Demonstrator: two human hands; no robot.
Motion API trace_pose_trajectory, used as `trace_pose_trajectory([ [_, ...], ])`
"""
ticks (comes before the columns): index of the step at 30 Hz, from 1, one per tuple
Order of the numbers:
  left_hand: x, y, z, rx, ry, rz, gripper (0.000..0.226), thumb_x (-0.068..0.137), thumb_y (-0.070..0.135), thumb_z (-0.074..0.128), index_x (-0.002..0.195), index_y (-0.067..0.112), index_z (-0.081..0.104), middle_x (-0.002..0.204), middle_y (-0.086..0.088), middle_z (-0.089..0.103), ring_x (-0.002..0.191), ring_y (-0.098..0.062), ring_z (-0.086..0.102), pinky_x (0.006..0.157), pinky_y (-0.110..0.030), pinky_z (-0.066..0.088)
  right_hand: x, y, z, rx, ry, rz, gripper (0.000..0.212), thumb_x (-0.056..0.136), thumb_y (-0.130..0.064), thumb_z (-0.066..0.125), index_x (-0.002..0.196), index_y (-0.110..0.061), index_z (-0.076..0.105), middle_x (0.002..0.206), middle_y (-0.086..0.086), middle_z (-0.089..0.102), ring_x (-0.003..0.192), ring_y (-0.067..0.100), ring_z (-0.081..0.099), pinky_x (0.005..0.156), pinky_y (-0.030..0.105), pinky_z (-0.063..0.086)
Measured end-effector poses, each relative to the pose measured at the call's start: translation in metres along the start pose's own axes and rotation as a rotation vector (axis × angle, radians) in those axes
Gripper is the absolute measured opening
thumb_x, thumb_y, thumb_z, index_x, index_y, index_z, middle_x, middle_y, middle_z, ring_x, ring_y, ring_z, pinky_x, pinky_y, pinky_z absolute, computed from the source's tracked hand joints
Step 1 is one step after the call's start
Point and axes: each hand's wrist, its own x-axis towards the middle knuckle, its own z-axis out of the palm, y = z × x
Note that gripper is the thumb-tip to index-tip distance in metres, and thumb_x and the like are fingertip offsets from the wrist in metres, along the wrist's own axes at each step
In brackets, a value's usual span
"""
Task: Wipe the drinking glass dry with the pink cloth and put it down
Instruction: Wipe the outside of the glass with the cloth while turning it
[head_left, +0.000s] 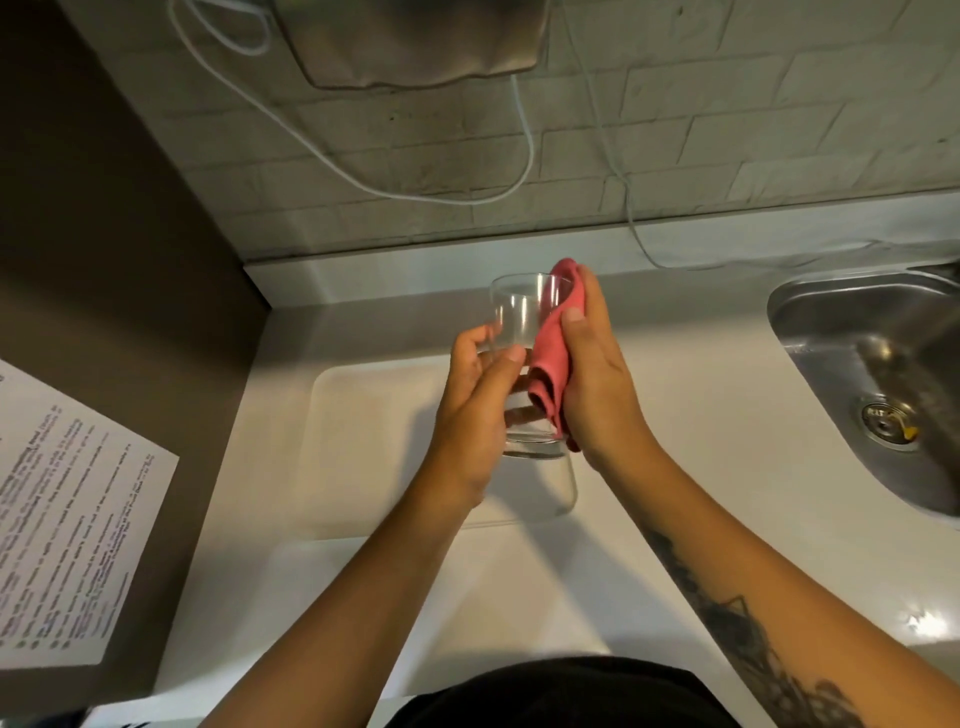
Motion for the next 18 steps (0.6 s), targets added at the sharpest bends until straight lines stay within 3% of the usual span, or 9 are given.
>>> trace_pose_trajectory([
  [2,0.003,0.002,-0.001,-0.006,0.033,0.002,0.035,0.082,0.053,0.066,0.116,0.045,0.065,0.114,0.003,0.079,0.098,-0.014,0.078,0.07,-0.024,0.06,-0.009,-0.001,0.006,-0.035,-0.026,-0.031,0.06,0.119,-0.03,0.032,0.173,-0.024,0.006,0.181,-0.005,0.018,0.165,0.01,0.028,0.134,0.035,0.029],
  [5,0.008,0.005,-0.009,0.011,0.011,0.036,0.024,0.084,0.055,0.061,0.108,0.056,0.066,0.124,-0.005,0.076,0.106,-0.021,0.076,0.08,-0.029,0.06,-0.042,0.012,0.019,-0.171,-0.071,-0.082,0.074,0.112,-0.033,0.034,0.172,-0.021,-0.007,0.173,-0.028,0.0,0.16,-0.015,0.009,0.133,0.017,0.015],
  [7,0.008,0.005,-0.012,0.031,-0.021,0.038,0.025,0.086,0.054,0.062,0.11,0.055,0.065,0.124,-0.004,0.075,0.102,-0.015,0.077,0.077,-0.024,0.06,-0.048,0.015,0.02,-0.174,-0.071,-0.087,0.072,0.113,-0.032,0.033,0.172,-0.022,-0.005,0.172,-0.029,0.01,0.159,-0.015,0.016,0.133,0.021,0.021],
  [10,0.003,-0.003,-0.009,0.068,-0.024,0.027,0.035,0.089,0.054,0.063,0.122,0.041,0.06,0.109,0.005,0.079,0.09,-0.008,0.077,0.069,-0.019,0.059,-0.022,0.004,0.012,-0.103,0.0,-0.041,0.053,0.119,-0.028,0.032,0.17,-0.023,0.019,0.167,0.001,0.044,0.152,0.017,0.05,0.126,0.048,0.042],
  [11,0.002,-0.006,-0.007,0.078,-0.026,0.013,0.039,0.09,0.056,0.062,0.124,0.037,0.058,0.103,0.006,0.079,0.088,-0.009,0.078,0.068,-0.021,0.059,-0.011,-0.001,0.009,-0.104,0.032,-0.028,0.053,0.119,-0.03,0.031,0.17,-0.023,0.02,0.169,0.006,0.044,0.152,0.023,0.05,0.126,0.051,0.042],
  [15,0.005,-0.002,-0.007,0.058,0.008,0.006,0.03,0.087,0.056,0.062,0.114,0.043,0.062,0.109,0.002,0.078,0.091,-0.01,0.077,0.068,-0.022,0.06,-0.018,-0.002,0.013,-0.112,0.005,-0.071,0.067,0.114,-0.035,0.031,0.173,-0.021,0.003,0.181,-0.006,0.018,0.166,0.01,0.024,0.136,0.042,0.026],
  [18,0.011,0.008,-0.011,0.054,-0.025,0.038,0.019,0.087,0.051,0.061,0.106,0.054,0.064,0.116,0.0,0.079,0.098,-0.012,0.078,0.073,-0.021,0.06,-0.045,0.015,0.022,-0.142,-0.04,-0.119,0.07,0.112,-0.032,0.033,0.172,-0.019,-0.001,0.17,-0.028,0.019,0.161,-0.007,0.022,0.133,0.028,0.024],
])
